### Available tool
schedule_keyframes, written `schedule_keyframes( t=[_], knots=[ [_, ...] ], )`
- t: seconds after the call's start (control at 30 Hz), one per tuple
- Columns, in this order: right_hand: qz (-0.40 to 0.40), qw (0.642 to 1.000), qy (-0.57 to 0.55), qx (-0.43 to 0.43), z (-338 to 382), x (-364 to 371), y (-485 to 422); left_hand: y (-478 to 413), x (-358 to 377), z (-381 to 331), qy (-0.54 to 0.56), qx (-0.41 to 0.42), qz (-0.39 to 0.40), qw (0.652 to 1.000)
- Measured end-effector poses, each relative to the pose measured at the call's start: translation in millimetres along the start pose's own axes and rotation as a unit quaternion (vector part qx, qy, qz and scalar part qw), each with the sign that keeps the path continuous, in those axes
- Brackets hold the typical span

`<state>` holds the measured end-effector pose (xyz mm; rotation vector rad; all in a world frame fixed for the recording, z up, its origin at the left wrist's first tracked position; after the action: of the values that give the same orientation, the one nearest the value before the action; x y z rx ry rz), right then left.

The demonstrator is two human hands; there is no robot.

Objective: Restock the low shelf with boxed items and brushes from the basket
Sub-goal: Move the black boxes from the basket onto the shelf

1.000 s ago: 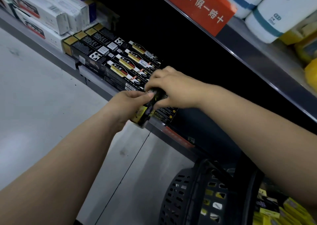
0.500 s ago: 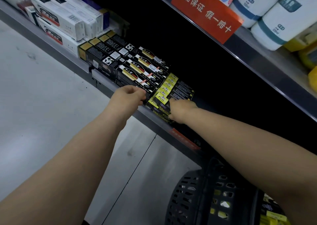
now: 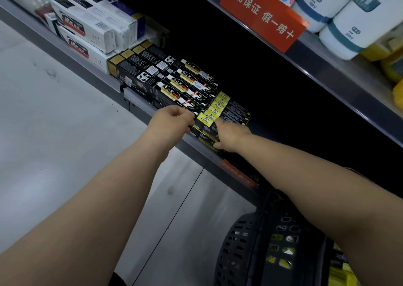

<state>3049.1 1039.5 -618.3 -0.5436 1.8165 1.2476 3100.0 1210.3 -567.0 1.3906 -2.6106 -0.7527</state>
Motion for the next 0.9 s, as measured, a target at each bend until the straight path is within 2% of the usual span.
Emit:
schedule_keyframes(
  t=[0.07,0.13,0.27,0.33,0.43,0.57,0.63,0.73,0.8,0.9],
  knots=[
    [0.021,1.0,0.003,0.017,-6,-11,7,10,6,-13,-0.037,0.037,0.013,0.999],
    [0.02,0.998,-0.05,0.016,-12,-32,23,26,20,-28,-0.096,0.087,0.048,0.99],
    [-0.045,0.97,-0.236,-0.045,-24,-79,86,64,56,-56,-0.22,0.173,0.12,0.953],
    [-0.094,0.954,-0.28,-0.052,-39,-90,133,90,72,-69,-0.246,0.208,0.14,0.936],
    [-0.176,0.94,-0.29,-0.041,-75,-87,207,140,95,-84,-0.252,0.274,0.164,0.913],
    [-0.215,0.888,-0.407,0.021,-127,-35,278,204,125,-87,-0.284,0.365,0.223,0.858],
    [-0.179,0.902,-0.388,0.064,-142,21,292,227,145,-79,-0.306,0.373,0.276,0.831],
    [-0.006,0.942,-0.319,0.107,-141,126,297,251,175,-63,-0.362,0.358,0.34,0.79],
    [0.07,0.934,-0.326,0.132,-138,174,301,260,189,-53,-0.395,0.337,0.363,0.774],
    [0.047,0.888,-0.431,0.154,-143,191,311,268,206,-46,-0.415,0.31,0.37,0.771]
  ],
)
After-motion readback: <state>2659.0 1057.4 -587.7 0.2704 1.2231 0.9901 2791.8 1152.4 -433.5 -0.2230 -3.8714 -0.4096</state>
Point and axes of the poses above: each hand's wrist, its own y-axis away from the middle knuckle, its own x-axis out of the palm, z = x × y, the point moved 7 cm from there along -y, towards the middle knuckle, and after that the axes turned 6 degrees about -y, right-handed, at the moved point
